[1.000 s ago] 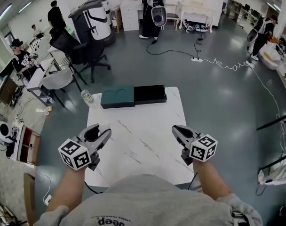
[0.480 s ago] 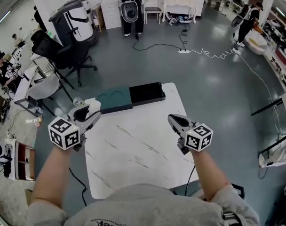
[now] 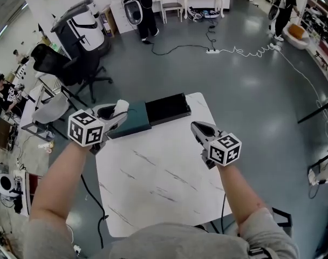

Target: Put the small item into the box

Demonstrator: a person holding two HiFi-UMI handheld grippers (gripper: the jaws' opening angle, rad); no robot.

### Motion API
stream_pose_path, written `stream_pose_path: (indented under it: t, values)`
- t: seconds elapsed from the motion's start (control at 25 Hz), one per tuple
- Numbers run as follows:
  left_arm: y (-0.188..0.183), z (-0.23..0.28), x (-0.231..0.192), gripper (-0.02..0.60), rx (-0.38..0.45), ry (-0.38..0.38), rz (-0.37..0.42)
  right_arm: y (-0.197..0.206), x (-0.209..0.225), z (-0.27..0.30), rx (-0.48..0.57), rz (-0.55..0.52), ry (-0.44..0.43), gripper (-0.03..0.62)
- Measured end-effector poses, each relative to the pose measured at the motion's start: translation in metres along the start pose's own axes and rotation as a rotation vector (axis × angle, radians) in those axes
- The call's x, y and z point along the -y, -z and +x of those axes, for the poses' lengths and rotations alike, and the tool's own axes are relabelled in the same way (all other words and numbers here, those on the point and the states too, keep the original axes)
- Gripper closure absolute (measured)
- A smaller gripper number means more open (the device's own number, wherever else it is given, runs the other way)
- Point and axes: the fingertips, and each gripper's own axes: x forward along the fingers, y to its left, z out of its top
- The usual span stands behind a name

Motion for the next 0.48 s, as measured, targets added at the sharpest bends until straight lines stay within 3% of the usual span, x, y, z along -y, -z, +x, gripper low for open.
stream_pose_path:
  t: [0.48]
  values:
    - [0.000,0.121,-0.018,0.402,-0.151,0.075,0.110,0.004,0.068,0.048,0.017,-0.025,0.064,0.588]
